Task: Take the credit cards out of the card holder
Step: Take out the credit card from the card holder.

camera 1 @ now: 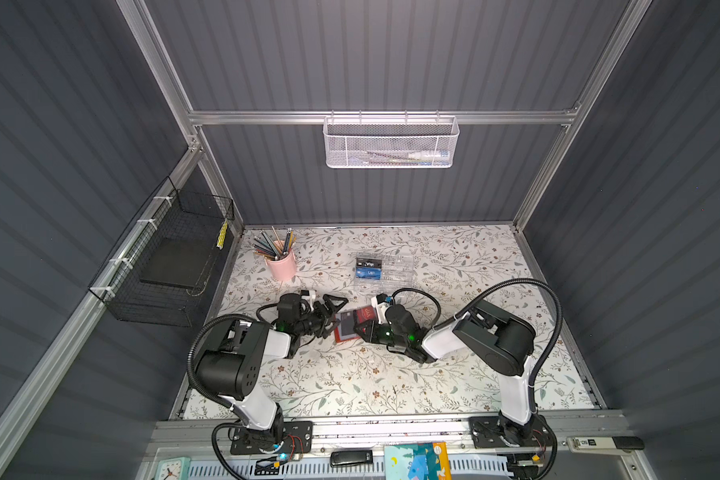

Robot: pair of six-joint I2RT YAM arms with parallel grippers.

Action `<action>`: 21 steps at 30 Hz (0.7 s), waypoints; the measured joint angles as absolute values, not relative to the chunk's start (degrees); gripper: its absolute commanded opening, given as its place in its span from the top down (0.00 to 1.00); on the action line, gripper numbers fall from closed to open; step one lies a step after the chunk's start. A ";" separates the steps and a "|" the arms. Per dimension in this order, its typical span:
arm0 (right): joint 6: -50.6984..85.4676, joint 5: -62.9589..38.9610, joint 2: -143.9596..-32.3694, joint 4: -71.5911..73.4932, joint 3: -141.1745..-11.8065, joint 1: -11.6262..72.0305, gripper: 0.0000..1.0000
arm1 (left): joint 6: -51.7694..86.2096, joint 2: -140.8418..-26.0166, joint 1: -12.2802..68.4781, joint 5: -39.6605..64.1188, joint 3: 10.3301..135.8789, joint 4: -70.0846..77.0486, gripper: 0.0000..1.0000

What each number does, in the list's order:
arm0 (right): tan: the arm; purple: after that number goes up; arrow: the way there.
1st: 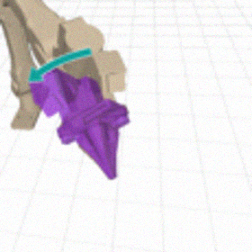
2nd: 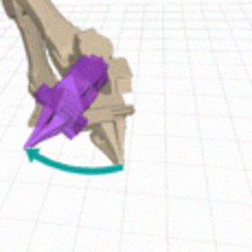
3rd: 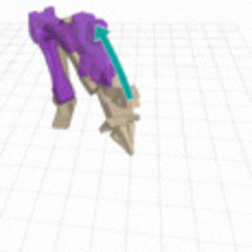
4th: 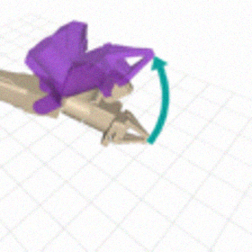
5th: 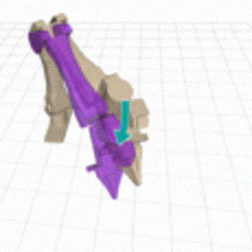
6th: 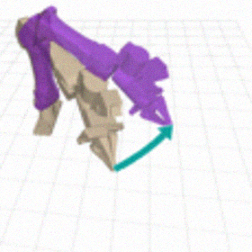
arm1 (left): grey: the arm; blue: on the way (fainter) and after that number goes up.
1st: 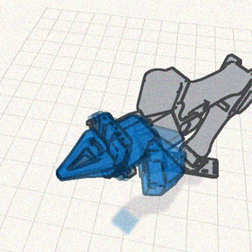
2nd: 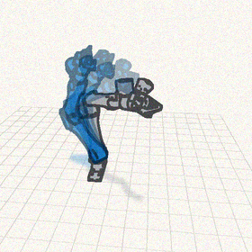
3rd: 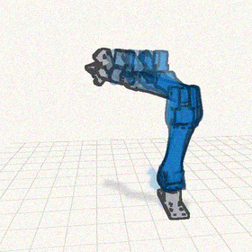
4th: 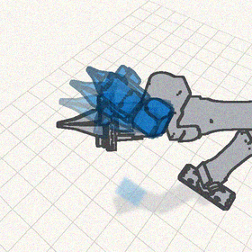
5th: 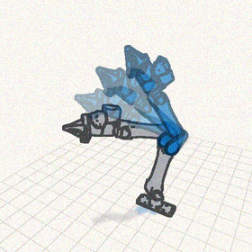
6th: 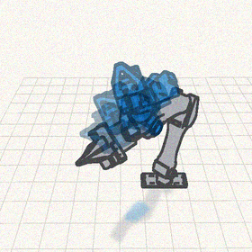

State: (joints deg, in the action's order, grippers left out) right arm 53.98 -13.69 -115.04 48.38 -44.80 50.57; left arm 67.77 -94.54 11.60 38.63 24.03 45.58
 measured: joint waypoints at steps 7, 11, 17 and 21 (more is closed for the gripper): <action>53.98 -13.76 -115.04 48.36 -44.80 50.30 0.88 | 67.79 -95.07 11.60 38.85 24.01 46.44 0.00; 53.98 -13.78 -115.04 48.38 -44.75 50.22 0.88 | 67.79 -95.07 11.60 38.85 24.01 46.46 0.00; 53.98 -14.66 -114.96 48.95 -44.62 49.91 0.96 | 67.79 -95.29 11.57 38.98 23.99 46.85 0.00; 54.00 -15.16 -114.93 49.41 -44.56 49.74 0.97 | 67.81 -95.50 11.57 39.03 23.97 47.31 0.00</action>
State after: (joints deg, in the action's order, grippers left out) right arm 54.00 -15.16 -114.93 49.41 -44.56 49.74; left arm 67.81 -95.50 11.57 39.03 23.97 47.31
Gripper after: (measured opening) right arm 0.050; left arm 0.996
